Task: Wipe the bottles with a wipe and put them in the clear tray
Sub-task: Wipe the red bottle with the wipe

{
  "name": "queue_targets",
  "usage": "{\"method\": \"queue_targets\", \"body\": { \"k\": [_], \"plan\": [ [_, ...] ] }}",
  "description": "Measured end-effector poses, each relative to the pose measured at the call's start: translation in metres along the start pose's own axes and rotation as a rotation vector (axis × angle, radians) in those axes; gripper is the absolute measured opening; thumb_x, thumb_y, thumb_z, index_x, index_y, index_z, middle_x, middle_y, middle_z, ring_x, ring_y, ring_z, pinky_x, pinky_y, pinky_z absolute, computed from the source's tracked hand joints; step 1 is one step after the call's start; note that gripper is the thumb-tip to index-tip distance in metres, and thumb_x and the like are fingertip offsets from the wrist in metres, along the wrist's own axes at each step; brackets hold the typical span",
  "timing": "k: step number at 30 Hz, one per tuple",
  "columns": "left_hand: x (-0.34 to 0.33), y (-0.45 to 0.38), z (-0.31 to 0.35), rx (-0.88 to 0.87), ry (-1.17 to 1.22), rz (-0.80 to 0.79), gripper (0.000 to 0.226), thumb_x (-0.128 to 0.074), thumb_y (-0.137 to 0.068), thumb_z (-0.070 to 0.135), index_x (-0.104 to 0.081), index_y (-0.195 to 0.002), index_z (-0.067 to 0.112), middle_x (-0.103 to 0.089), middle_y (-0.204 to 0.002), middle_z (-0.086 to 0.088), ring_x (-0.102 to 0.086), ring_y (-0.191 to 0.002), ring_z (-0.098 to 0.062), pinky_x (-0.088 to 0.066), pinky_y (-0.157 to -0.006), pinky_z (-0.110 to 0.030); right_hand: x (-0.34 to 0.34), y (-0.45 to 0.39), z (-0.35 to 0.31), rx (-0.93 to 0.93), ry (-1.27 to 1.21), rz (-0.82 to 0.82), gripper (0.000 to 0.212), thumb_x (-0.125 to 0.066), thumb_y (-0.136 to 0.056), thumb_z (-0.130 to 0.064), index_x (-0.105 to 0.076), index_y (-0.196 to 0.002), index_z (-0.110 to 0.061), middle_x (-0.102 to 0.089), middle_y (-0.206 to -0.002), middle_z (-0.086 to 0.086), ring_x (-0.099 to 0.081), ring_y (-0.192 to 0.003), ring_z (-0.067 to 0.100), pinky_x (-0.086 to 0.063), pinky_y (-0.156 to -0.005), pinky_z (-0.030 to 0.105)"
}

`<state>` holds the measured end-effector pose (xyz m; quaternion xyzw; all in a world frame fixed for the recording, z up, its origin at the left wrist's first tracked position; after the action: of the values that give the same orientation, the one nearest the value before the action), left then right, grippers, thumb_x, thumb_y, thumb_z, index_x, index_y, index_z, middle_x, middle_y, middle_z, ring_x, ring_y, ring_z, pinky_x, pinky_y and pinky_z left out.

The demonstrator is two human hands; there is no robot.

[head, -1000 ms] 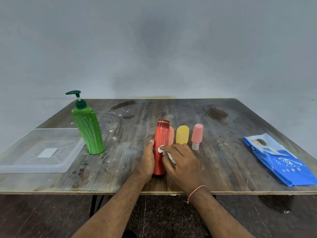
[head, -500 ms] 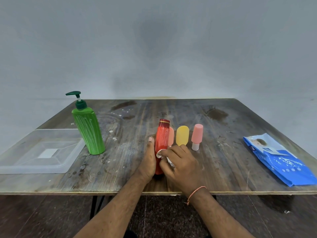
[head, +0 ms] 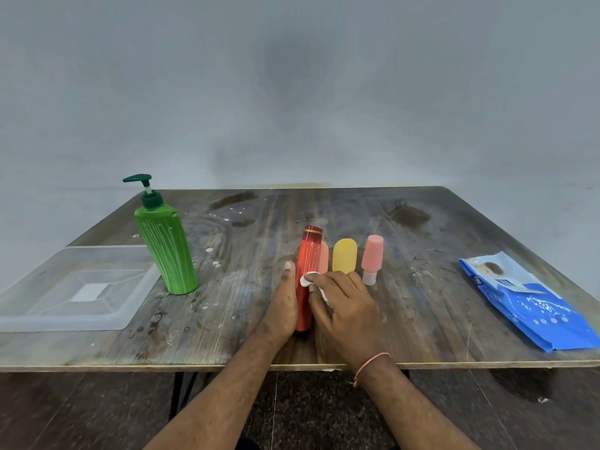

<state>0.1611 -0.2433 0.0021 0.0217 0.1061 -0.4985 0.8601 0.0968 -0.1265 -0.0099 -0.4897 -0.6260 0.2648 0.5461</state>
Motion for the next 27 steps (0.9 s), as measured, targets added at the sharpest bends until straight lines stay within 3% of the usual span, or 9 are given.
{"method": "queue_targets", "body": {
  "k": [3,8,12,16,21,24,27],
  "plan": [
    [0.0007,0.0001,-0.0009,0.005,0.003,0.007,0.064,-0.009,-0.112,0.047,-0.058,-0.135,0.014,-0.072,-0.122,-0.014,-0.073,-0.111,-0.018,-0.06,-0.09,-0.027,0.0008,-0.0003,-0.0009,0.033,-0.003,-0.033,0.023,-0.071,-0.102,-0.017,-0.078,-0.124,-0.02,-0.073,-0.114,-0.005,-0.06,-0.092,0.019,-0.055,-0.081,0.033],
    [-0.0002,-0.0003,0.0013,0.018,-0.007,0.017,0.067,-0.016,-0.107,0.055,-0.059,-0.137,0.014,-0.071,-0.126,-0.019,-0.068,-0.121,-0.03,-0.058,-0.1,-0.037,0.0014,-0.0003,-0.0005,0.003,0.0,-0.017,0.019,-0.069,-0.101,-0.017,-0.078,-0.117,-0.019,-0.073,-0.112,-0.006,-0.062,-0.093,0.02,-0.055,-0.081,0.036],
    [0.0,-0.0005,0.0005,0.008,-0.022,0.006,0.07,-0.02,-0.102,0.059,-0.058,-0.138,0.013,-0.071,-0.127,-0.017,-0.07,-0.118,-0.025,-0.059,-0.093,-0.03,0.0,-0.0002,0.0016,-0.019,-0.001,-0.038,0.025,-0.067,-0.105,-0.019,-0.076,-0.128,-0.02,-0.072,-0.118,-0.006,-0.061,-0.096,0.02,-0.055,-0.082,0.036],
    [0.0002,0.0006,0.0016,0.002,-0.005,-0.003,0.064,-0.012,-0.111,0.048,-0.058,-0.136,0.011,-0.072,-0.123,-0.016,-0.073,-0.111,-0.021,-0.06,-0.087,-0.026,-0.0001,-0.0007,0.0004,-0.01,-0.011,-0.028,0.02,-0.069,-0.101,-0.017,-0.078,-0.118,-0.02,-0.073,-0.112,-0.007,-0.061,-0.092,0.02,-0.054,-0.081,0.036],
    [0.0008,0.0017,0.004,0.015,-0.043,-0.006,0.062,-0.022,-0.106,0.055,-0.062,-0.133,0.015,-0.074,-0.123,-0.012,-0.07,-0.119,-0.024,-0.058,-0.094,-0.029,-0.0003,-0.0014,0.0017,-0.058,0.015,-0.018,0.023,-0.067,-0.104,-0.018,-0.076,-0.124,-0.021,-0.072,-0.116,-0.008,-0.059,-0.093,0.019,-0.053,-0.081,0.033],
    [0.0008,0.0027,0.0047,0.014,-0.05,-0.001,0.055,-0.022,-0.11,0.05,-0.062,-0.13,0.017,-0.078,-0.114,-0.007,-0.074,-0.11,-0.02,-0.059,-0.085,-0.025,0.0001,-0.0009,0.0004,-0.017,-0.002,-0.06,0.025,-0.067,-0.104,-0.02,-0.075,-0.127,-0.022,-0.072,-0.119,-0.008,-0.058,-0.095,0.018,-0.053,-0.083,0.033],
    [0.003,0.0018,0.0036,0.039,-0.041,0.006,0.053,-0.02,-0.112,0.048,-0.063,-0.127,0.02,-0.08,-0.106,-0.002,-0.076,-0.101,-0.015,-0.06,-0.078,-0.023,0.0009,-0.0009,-0.0005,-0.018,0.002,-0.047,0.02,-0.067,-0.101,-0.02,-0.077,-0.118,-0.023,-0.074,-0.113,-0.01,-0.059,-0.092,0.018,-0.053,-0.08,0.034]
  ]
}}
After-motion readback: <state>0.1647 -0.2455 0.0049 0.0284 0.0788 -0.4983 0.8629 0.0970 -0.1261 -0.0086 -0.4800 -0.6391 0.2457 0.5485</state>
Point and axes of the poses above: each hand's wrist, its own y-axis away from the middle knuckle, its own x-axis out of the back of the hand, z = x × y, the point moved 1 cm from there along -y, towards the middle knuckle
